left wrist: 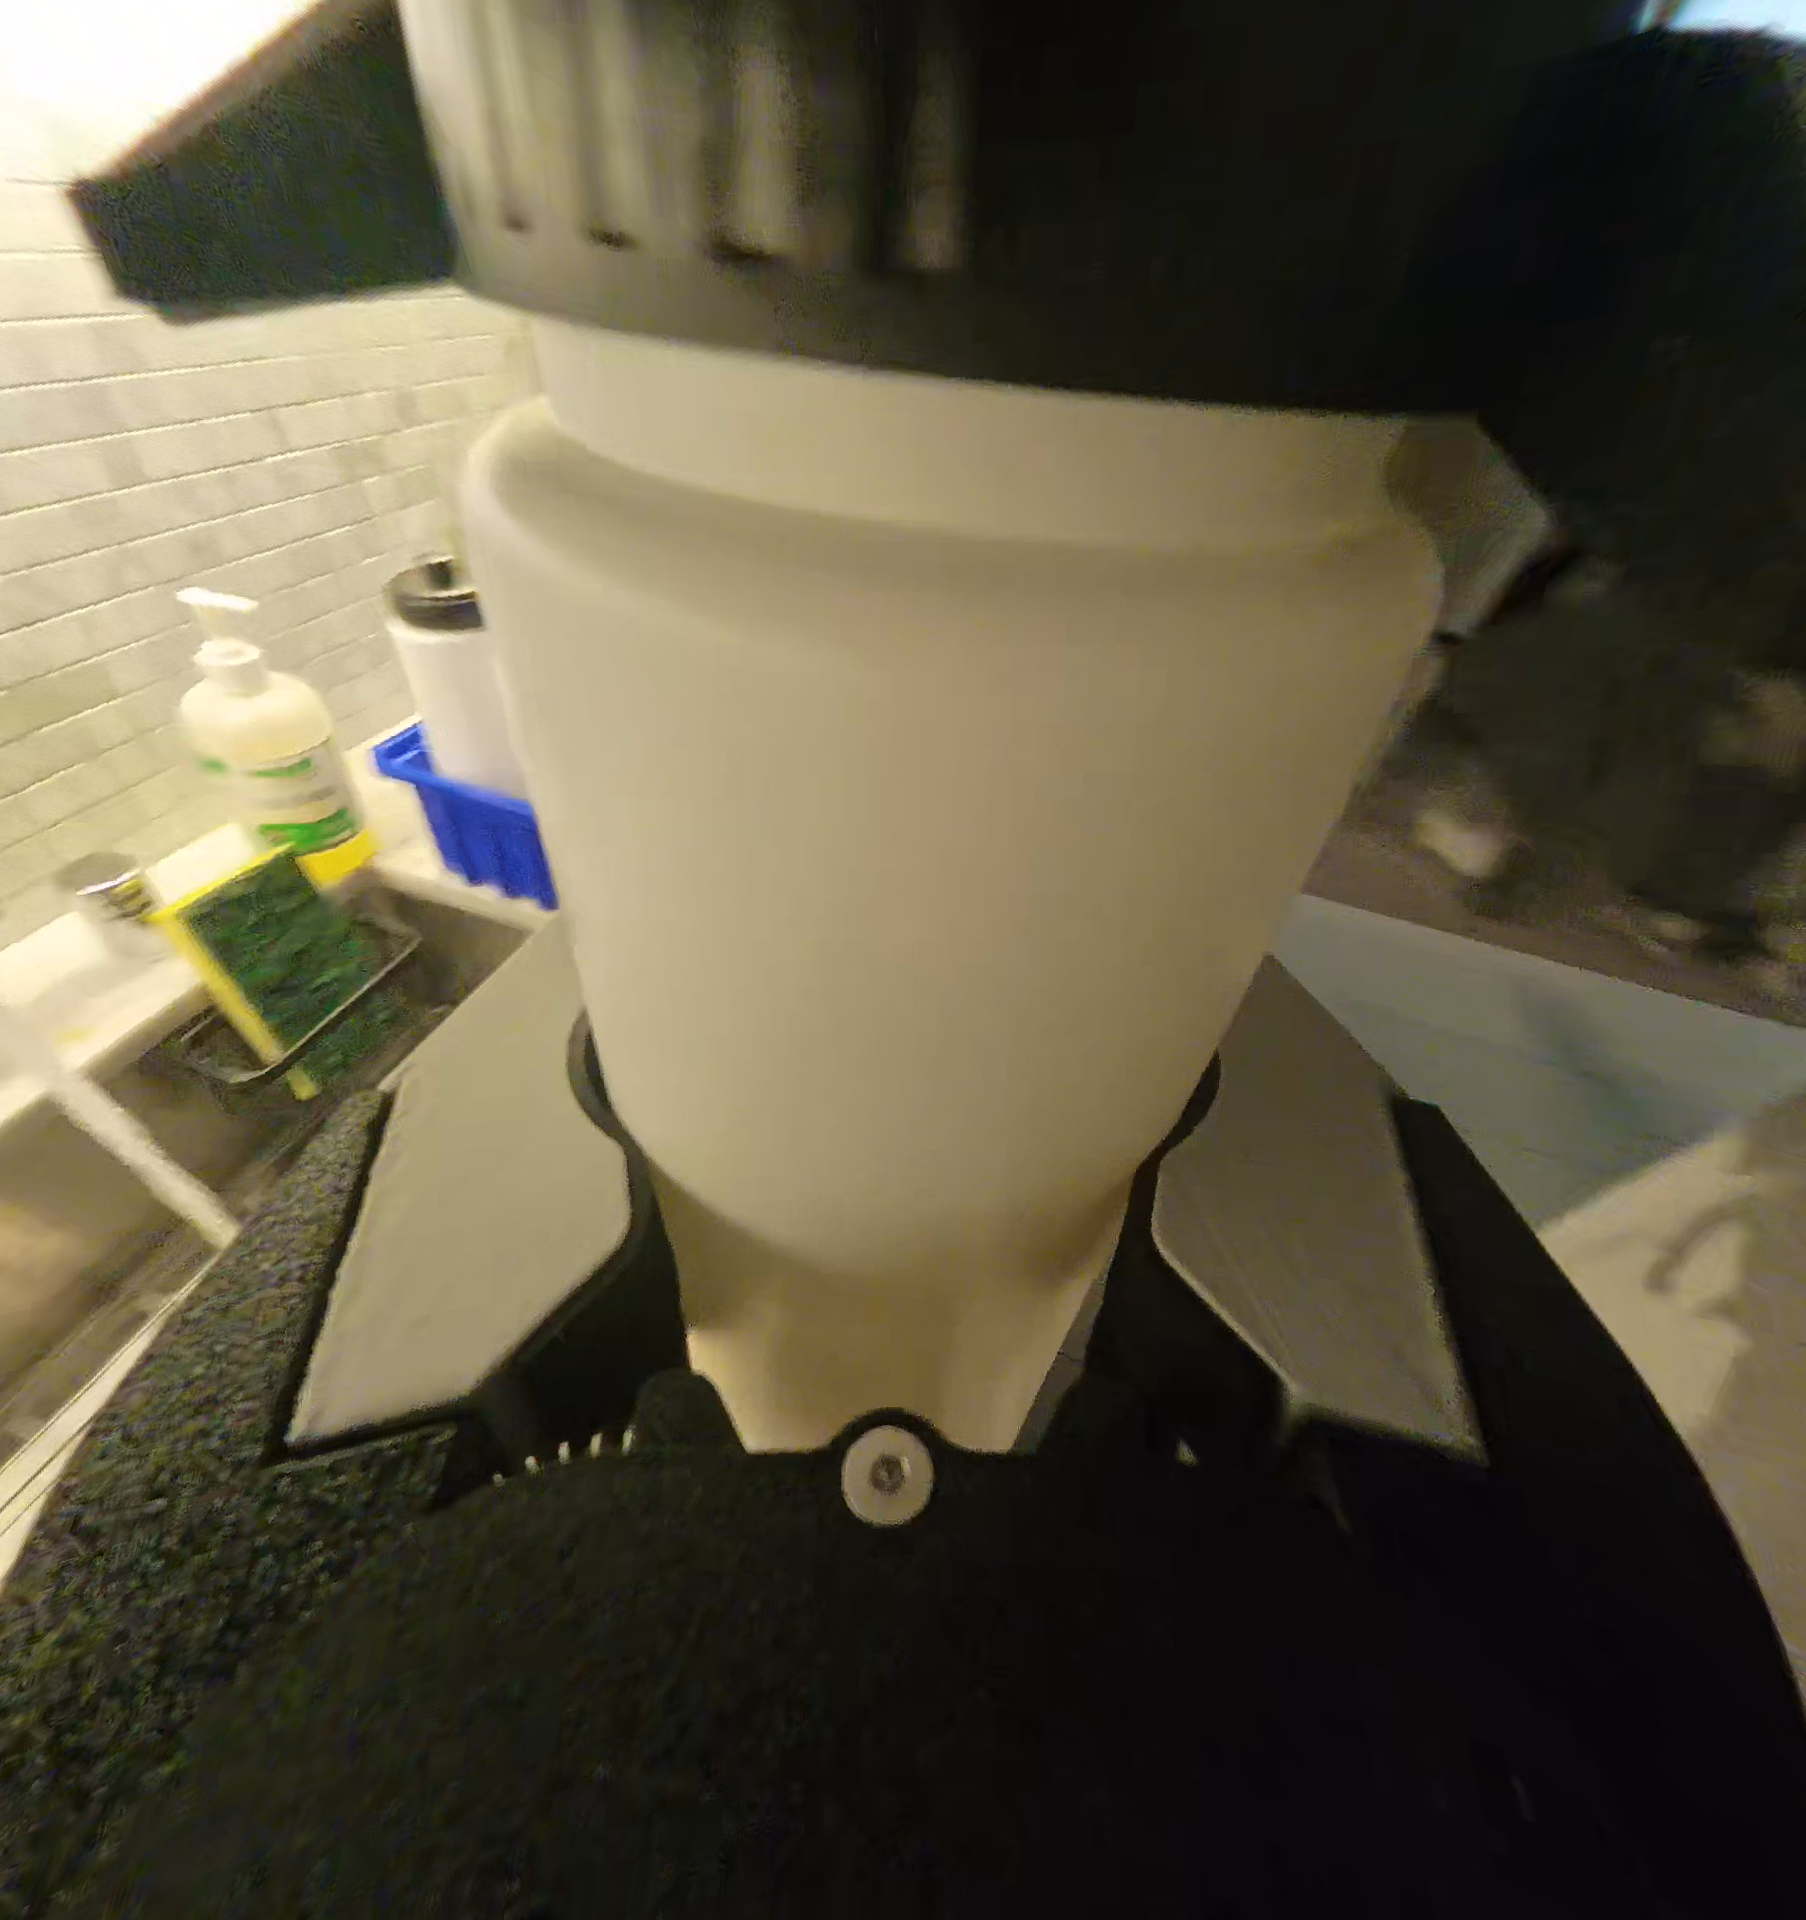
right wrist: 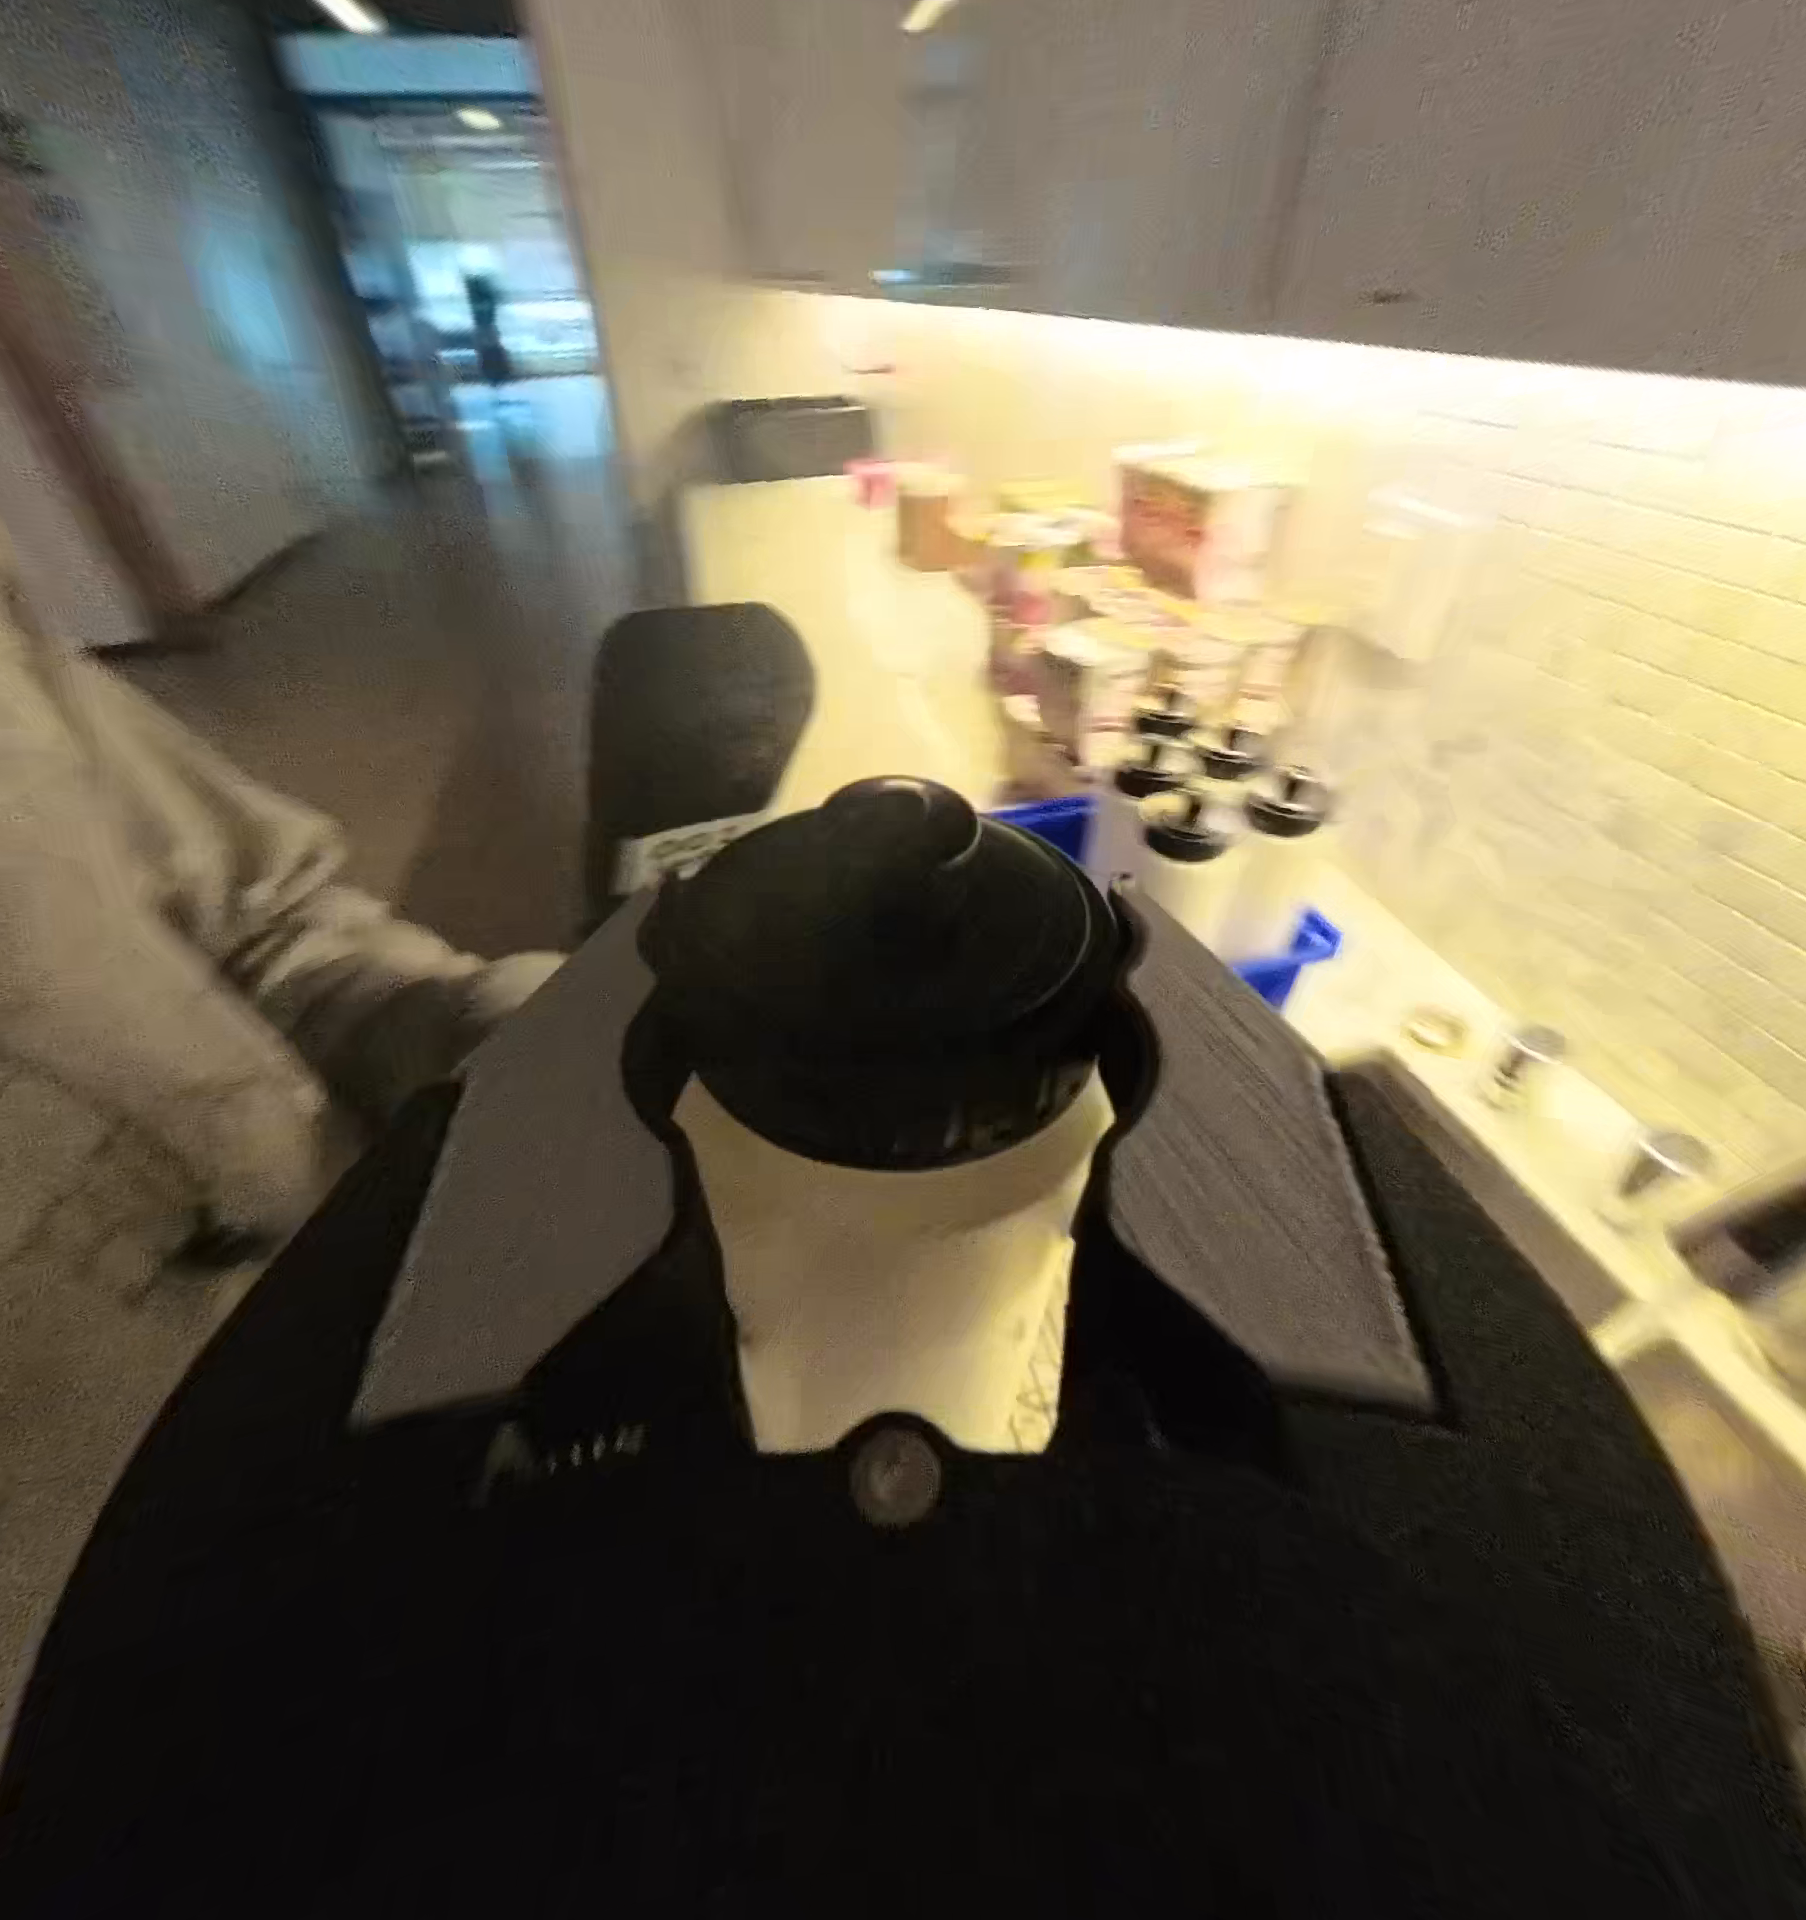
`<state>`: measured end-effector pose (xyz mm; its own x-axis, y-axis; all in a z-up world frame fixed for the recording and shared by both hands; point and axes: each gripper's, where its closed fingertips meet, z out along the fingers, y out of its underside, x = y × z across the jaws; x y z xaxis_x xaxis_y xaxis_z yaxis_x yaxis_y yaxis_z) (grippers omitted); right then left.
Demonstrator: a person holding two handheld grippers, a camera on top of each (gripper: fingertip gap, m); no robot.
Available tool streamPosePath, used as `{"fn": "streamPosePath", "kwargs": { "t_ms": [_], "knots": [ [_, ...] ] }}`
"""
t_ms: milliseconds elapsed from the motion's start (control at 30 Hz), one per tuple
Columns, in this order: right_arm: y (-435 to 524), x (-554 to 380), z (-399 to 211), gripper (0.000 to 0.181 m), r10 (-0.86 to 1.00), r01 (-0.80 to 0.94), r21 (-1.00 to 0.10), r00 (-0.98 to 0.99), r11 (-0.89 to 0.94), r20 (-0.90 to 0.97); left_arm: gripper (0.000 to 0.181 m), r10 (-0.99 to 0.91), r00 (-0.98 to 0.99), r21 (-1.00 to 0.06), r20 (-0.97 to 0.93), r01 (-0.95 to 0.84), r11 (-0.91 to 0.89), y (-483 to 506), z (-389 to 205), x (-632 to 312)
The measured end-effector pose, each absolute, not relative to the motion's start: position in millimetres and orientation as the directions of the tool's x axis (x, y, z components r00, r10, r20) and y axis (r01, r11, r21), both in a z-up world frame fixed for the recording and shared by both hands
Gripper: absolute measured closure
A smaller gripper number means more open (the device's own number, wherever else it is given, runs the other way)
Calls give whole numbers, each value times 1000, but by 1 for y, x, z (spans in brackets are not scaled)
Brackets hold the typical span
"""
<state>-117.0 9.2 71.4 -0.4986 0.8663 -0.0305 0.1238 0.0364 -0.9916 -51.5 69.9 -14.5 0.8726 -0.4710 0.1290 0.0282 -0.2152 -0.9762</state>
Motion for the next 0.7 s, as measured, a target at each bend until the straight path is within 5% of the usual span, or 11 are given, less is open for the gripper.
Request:
{"fn": "streamPosePath", "kwargs": {
  "t_ms": [133,200,400,500,600,700],
  "knots": [
    [41,-130,56,102,994,78,-996,101,-53,-45,78,-277,958,-968,76,5,-251,83,-35,-80],
    [47,-130,56,102,978,30,-999,205,-37,-30,78,-278,957,-968,80,8,-249,84,-39,-80],
    [18,-122,65,82,905,212,-974,-426,81,-18,78,-423,894,-975,150,62,-214,74,-22,-70],
    [3,-113,75,92,757,201,-972,-652,120,-41,78,-494,858,-981,139,49,-190,66,-12,-64],
    [-7,-122,78,102,730,196,-980,-675,39,-106,78,-527,839,-982,135,44,-182,61,-5,-62],
    [-1,-137,79,103,867,126,-992,-492,-19,-80,79,-466,875,-982,133,50,-185,63,-5,-76]
  ]
}}
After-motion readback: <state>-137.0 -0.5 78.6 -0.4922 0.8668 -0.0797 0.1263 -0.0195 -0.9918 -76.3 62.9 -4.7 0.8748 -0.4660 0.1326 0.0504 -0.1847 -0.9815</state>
